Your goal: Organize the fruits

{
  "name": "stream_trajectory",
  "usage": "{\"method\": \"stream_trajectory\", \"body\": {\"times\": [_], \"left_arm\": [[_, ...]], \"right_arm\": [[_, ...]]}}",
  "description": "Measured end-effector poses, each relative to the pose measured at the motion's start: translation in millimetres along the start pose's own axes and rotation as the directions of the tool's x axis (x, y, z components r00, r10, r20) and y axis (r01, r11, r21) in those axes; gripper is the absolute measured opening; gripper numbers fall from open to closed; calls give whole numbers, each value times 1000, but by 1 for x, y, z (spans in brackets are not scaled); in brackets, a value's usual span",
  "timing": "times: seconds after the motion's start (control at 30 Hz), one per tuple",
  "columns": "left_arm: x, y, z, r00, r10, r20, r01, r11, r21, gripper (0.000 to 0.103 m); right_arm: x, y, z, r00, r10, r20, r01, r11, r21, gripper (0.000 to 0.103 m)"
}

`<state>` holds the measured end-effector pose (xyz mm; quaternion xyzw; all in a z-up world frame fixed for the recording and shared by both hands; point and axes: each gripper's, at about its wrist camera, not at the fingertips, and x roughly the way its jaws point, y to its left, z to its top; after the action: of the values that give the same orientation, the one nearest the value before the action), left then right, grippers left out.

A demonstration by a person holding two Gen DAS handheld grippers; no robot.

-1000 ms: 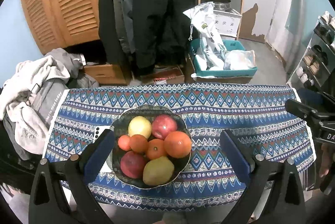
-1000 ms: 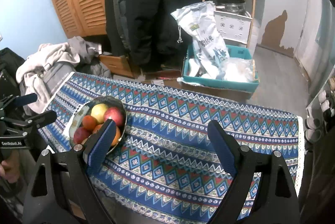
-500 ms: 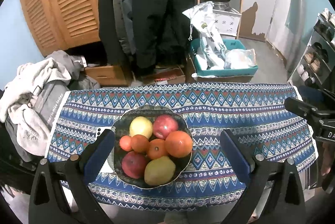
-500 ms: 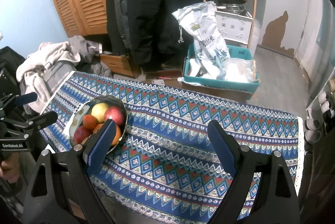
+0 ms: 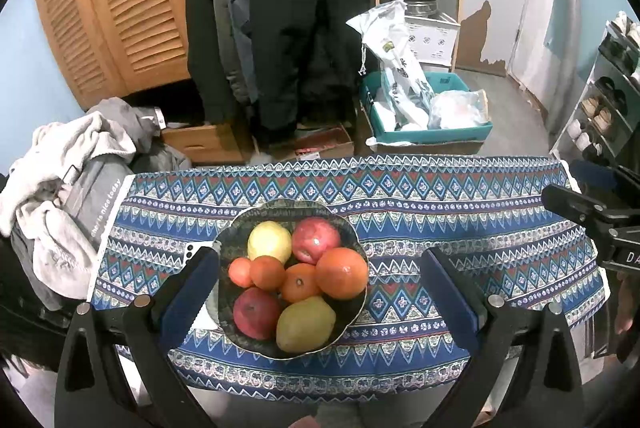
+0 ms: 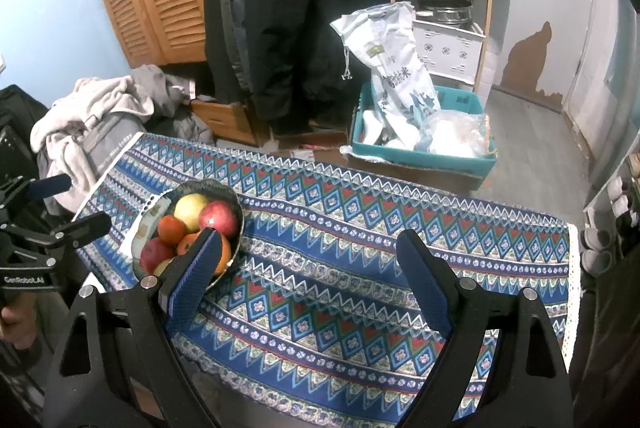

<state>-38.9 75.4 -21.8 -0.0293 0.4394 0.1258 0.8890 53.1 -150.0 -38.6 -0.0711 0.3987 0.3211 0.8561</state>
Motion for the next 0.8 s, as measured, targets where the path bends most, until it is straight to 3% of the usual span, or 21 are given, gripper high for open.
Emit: {"method": "stream_trajectory", "body": {"times": [0.8], "left_arm": [[-4, -1, -2, 1000, -14, 22, 13, 1000, 7, 101]], "right_arm": [[0, -1, 0, 1000, -2, 1, 2, 1000, -3, 88]]}}
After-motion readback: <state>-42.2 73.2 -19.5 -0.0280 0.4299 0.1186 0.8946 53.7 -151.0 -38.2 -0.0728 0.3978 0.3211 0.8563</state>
